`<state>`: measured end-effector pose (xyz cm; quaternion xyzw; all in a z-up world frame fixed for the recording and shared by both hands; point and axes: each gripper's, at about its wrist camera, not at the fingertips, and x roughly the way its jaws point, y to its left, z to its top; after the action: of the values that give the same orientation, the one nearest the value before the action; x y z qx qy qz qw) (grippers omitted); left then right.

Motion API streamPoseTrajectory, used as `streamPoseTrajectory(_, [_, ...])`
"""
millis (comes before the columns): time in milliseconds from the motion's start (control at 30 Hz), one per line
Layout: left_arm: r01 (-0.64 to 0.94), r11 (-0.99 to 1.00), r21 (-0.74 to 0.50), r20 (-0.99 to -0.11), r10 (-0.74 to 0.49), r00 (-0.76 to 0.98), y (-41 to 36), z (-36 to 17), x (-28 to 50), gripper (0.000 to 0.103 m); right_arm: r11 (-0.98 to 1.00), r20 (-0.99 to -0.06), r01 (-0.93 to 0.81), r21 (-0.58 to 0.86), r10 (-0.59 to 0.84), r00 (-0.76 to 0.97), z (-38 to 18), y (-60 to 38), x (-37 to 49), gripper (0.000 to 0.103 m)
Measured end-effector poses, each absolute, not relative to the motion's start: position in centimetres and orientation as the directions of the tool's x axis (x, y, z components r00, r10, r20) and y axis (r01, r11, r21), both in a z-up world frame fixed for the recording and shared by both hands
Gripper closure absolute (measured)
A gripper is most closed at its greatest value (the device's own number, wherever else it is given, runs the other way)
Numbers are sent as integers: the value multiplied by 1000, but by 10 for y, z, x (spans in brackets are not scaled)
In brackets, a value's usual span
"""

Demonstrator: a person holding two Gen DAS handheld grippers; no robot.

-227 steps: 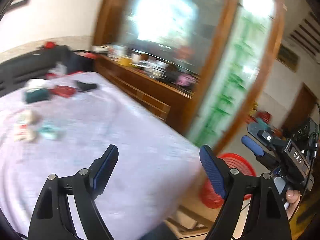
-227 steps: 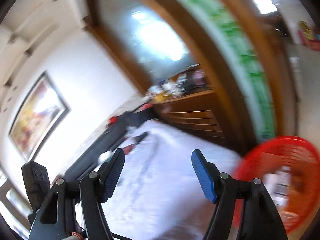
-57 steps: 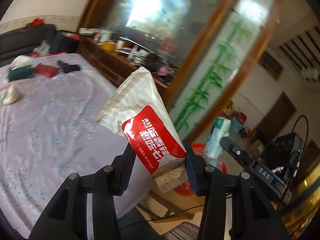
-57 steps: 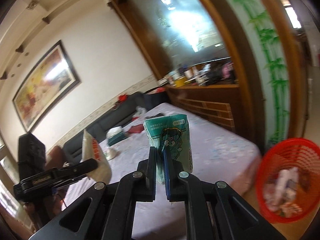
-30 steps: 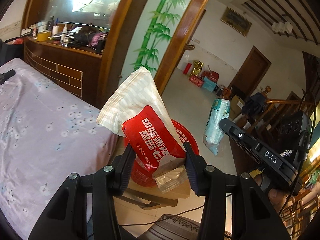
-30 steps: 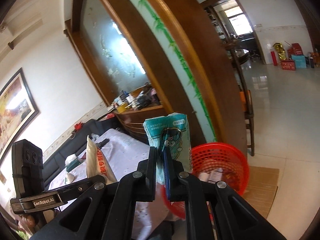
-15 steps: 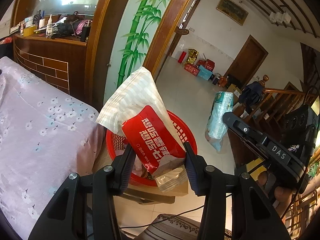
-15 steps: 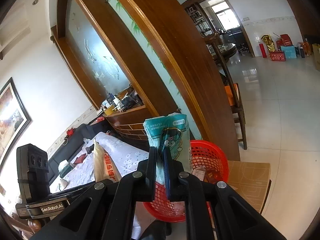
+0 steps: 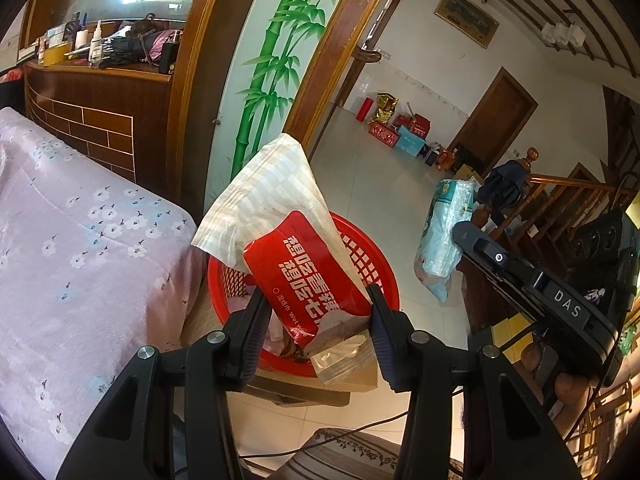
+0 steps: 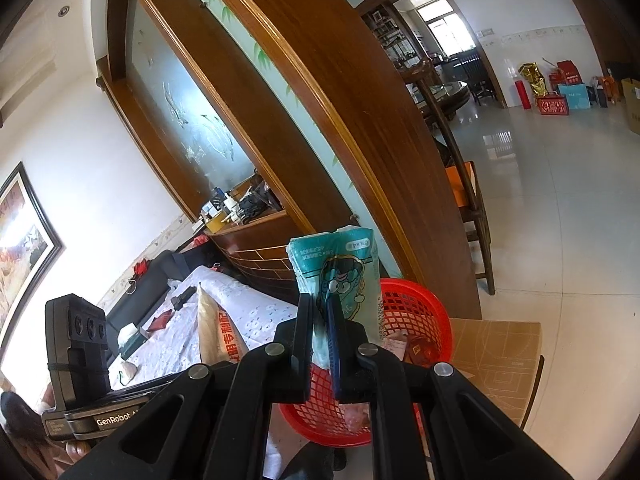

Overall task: Collect trash
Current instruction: 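Carry the wipe packet and teal wipe pack over the red wastebasket, then open both tools to drop the packets into the wastebasket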

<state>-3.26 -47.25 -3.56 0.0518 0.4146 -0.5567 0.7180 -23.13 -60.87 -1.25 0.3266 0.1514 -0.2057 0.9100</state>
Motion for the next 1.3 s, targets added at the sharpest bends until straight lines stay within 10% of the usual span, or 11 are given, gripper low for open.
streamPoseTrajectory(933, [882, 314, -351, -721, -692, -40, -522, -82, -29, 55, 660, -432, 467, 589, -231, 872, -39, -637, -218, 95])
streamPoseTrajectory(1100, [884, 299, -359, -705, -708, -47, -517, -83, -26, 36, 625, -451, 454, 635, -178, 875, -52, -650, -208, 91])
streamPoseTrajectory(1200, [887, 306, -346, -683, -731, -14, -503, -76, -24, 21, 614, -448, 443, 654, -158, 880, -54, -651, -202, 86])
streamPoseTrajectory(1300, [878, 332, -346, -678, -735, 10, -487, -68, -16, 21, 612, -430, 439, 658, -173, 886, -48, -648, -202, 50])
